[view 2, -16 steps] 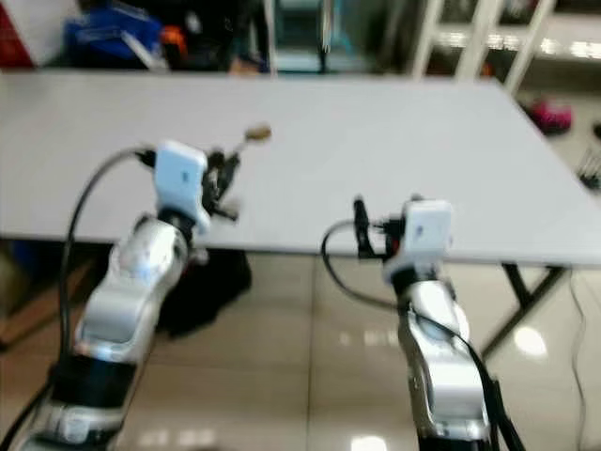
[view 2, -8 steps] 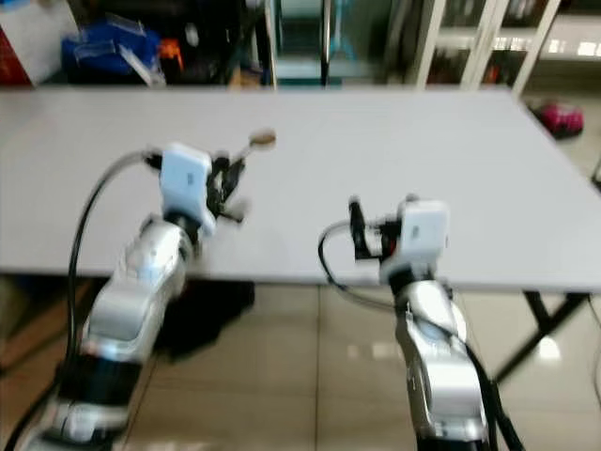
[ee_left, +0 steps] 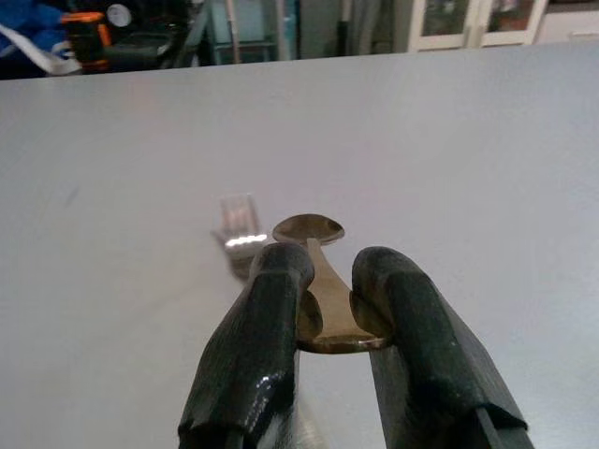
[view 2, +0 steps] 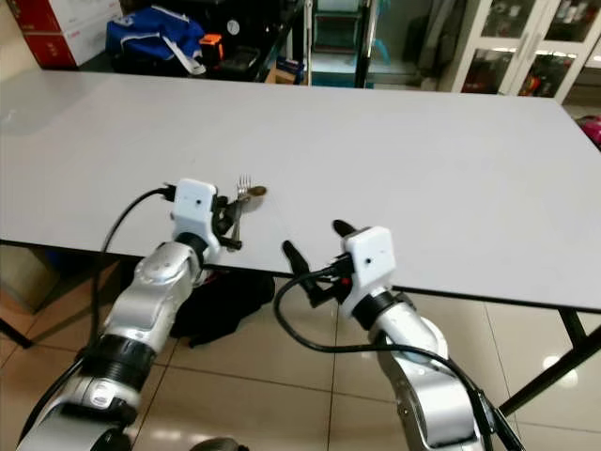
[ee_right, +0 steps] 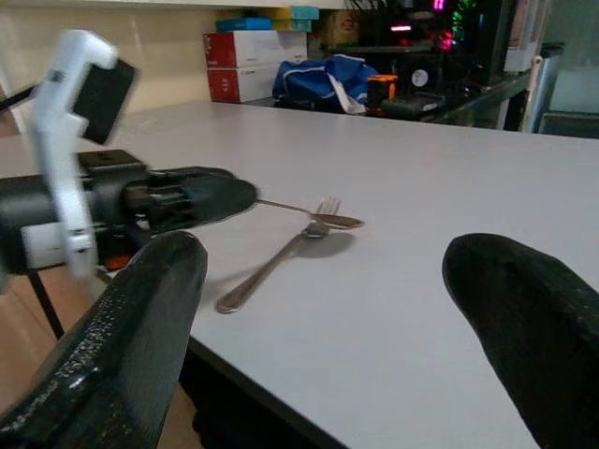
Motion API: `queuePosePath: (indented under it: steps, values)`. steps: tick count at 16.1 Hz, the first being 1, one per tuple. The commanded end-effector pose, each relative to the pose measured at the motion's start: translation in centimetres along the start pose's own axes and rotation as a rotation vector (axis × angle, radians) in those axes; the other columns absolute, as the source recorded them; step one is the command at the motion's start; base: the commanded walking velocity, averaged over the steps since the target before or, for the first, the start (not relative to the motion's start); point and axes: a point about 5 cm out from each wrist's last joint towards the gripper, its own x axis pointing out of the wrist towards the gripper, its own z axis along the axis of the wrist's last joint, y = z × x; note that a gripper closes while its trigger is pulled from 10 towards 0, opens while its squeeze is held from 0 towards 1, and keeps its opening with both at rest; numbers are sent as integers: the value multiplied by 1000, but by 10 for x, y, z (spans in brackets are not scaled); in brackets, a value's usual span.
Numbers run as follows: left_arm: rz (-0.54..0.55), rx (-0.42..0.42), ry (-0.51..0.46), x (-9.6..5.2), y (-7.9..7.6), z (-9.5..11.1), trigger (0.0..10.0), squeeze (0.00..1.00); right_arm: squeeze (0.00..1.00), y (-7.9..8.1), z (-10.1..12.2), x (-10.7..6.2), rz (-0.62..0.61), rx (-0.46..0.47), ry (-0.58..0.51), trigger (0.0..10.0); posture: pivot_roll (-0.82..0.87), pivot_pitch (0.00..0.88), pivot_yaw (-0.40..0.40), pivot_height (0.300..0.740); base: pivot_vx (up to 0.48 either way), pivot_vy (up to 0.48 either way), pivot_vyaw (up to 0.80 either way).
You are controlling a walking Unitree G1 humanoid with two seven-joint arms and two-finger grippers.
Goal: Setting the table
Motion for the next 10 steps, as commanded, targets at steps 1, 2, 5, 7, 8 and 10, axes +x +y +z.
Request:
queuePosePath:
  steps: [1,2,5,7,8,10]
  values:
    - [-10,-9,-47,4,2,11,10000,0,0,0,5,0,11,-7,-13,10000,15,0,59,740,0,0,0]
    - [-29,18,-74,8,1,16,10000,0,0,1,6,-1,21,-2,-13,10000,14,3,60,740,0,0,0]
    - [-51,33,-94,14,0,20,10000,0,0,3,6,-3,33,5,-6,10000,8,25,62,740,0,0,0]
    - [-65,13,-93,17,-1,15,10000,0,0,3,6,-5,34,5,0,10000,6,35,58,740,0,0,0]
    - [-74,16,-77,17,-3,11,10000,0,0,4,6,-5,35,4,2,10000,4,40,56,740,0,0,0]
    - [-56,64,-44,19,-5,3,10000,0,0,2,7,-6,12,9,2,10000,-1,49,55,740,0,0,0]
